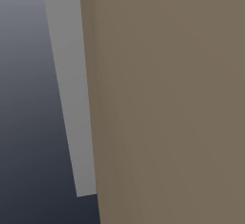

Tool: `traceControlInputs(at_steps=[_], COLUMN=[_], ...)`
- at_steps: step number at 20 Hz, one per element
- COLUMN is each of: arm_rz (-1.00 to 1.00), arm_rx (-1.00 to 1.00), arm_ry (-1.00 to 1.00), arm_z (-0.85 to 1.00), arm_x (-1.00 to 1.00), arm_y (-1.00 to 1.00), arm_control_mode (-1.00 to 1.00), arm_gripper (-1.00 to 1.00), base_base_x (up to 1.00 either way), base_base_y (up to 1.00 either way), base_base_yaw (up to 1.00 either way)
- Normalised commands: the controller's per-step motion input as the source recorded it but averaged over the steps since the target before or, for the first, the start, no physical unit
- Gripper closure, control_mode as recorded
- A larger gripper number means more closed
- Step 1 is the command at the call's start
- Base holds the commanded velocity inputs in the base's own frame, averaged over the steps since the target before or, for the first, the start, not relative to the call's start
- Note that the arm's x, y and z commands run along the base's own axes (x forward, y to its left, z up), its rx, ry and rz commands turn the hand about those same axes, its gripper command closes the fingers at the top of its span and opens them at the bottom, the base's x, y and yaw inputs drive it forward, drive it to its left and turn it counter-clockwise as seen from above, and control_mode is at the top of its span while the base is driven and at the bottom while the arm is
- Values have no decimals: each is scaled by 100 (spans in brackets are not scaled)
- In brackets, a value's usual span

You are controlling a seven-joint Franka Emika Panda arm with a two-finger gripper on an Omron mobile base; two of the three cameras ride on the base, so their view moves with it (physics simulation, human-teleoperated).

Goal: Start the toaster. Once the lever pops up, take the bread to the plate on the dining counter.

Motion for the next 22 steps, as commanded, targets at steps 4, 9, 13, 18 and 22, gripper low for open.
traceControlInputs(at_steps=[4,9,13,18,22], arm_rz=[0,-3,-1,-3,-4], arm_rx=[0,0,0,0,0], arm_ry=[0,1,4,12,15], arm_z=[52,61,55,75,77], arm_x=[-59,-59,-50,-41,-49], arm_y=[-12,-7,-2,0,0], arm_control_mode=[-100,-100,-100,-100,-100], arm_gripper=[100,100,100,100,100], base_base_x=[0,0,0,0,0], base_base_y=[0,0,0,0,0], base_base_yaw=[0,0,0,0,0])
